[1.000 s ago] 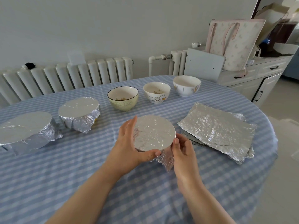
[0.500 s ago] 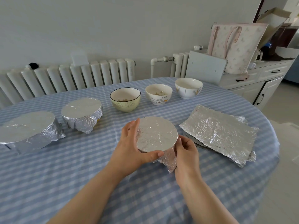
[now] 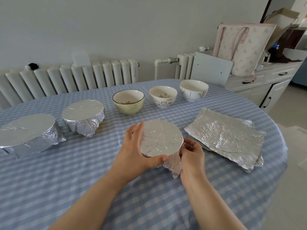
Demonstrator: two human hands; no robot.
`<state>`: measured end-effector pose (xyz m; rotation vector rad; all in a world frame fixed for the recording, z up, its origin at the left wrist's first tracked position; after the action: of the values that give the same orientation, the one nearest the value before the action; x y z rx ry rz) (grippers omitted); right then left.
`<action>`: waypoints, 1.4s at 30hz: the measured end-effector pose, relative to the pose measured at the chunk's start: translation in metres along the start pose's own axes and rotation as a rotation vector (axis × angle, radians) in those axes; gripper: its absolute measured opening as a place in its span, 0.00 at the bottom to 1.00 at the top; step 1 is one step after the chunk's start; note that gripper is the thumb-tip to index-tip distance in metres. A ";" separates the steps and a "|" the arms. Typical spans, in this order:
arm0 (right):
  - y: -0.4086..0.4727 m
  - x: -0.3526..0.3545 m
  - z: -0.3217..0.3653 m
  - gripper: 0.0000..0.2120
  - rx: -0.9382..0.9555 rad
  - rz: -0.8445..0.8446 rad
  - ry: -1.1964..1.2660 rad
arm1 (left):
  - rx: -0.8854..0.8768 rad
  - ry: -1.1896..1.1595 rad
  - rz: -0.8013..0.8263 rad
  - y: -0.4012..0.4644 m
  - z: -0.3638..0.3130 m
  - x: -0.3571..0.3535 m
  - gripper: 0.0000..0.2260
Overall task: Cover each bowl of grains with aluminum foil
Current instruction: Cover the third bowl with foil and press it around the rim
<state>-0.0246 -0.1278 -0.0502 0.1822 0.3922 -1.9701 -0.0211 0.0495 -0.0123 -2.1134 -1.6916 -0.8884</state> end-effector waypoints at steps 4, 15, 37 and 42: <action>0.004 0.003 -0.007 0.04 0.040 -0.069 -0.140 | 0.005 -0.021 0.002 -0.001 0.000 -0.001 0.59; -0.036 0.007 0.032 0.16 0.264 0.064 -0.713 | 0.024 0.005 -0.019 -0.003 -0.003 -0.002 0.59; -0.025 0.003 0.016 0.21 0.257 0.311 -0.666 | 0.065 0.049 -0.067 -0.005 -0.004 -0.004 0.58; -0.009 0.002 0.004 0.27 0.183 0.351 -0.490 | 0.127 0.054 -0.143 -0.017 -0.009 -0.012 0.57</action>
<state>-0.0334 -0.1279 -0.0453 -0.1125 -0.1341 -1.6305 -0.0412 0.0400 -0.0151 -1.8900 -1.8389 -0.8446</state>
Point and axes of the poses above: each hand's wrist, its own y-axis towards the middle knuckle, its own x-axis out of the back of the hand, z = x × y, the point moved 5 cm from there along y, towards the middle knuckle, and after that the axes turned 8 degrees about z, right-handed, at the moved point
